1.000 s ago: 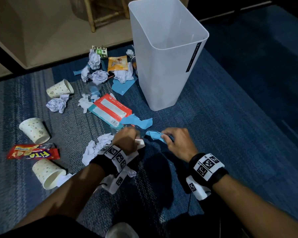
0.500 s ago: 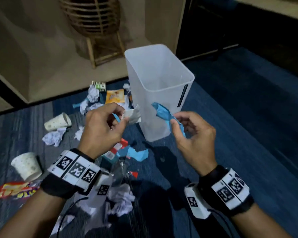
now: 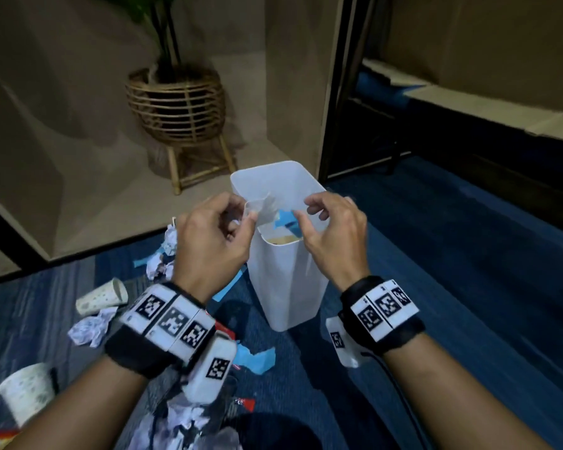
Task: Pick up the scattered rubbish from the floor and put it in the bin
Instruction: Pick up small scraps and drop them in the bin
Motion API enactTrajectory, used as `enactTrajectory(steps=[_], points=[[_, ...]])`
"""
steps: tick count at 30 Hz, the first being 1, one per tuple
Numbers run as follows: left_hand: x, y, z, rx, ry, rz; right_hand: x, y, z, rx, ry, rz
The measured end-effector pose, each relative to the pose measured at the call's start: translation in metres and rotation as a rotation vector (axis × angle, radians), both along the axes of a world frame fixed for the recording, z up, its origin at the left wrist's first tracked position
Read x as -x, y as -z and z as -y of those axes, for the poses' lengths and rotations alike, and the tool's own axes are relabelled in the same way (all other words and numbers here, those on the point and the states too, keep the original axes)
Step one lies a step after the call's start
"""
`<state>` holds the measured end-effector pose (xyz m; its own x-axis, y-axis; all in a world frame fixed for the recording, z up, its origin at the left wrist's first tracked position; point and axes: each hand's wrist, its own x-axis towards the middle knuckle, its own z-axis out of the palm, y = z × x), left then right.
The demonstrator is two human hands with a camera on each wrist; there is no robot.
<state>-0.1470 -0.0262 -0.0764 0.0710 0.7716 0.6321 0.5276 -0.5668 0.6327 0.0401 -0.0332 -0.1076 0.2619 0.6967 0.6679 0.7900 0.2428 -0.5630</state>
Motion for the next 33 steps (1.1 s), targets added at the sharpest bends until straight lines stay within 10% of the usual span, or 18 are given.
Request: enactTrajectory(steps=[14,33], points=[[-0.018,0.008,-0.025,0.017,0.067,-0.135,0.008,0.031,0.064,-0.202,-0.141,0.008],[0.055,0.2,0.071,0.553,0.09,-0.567,0.05,0.204,0.086,0.729,-0.423,0.193]])
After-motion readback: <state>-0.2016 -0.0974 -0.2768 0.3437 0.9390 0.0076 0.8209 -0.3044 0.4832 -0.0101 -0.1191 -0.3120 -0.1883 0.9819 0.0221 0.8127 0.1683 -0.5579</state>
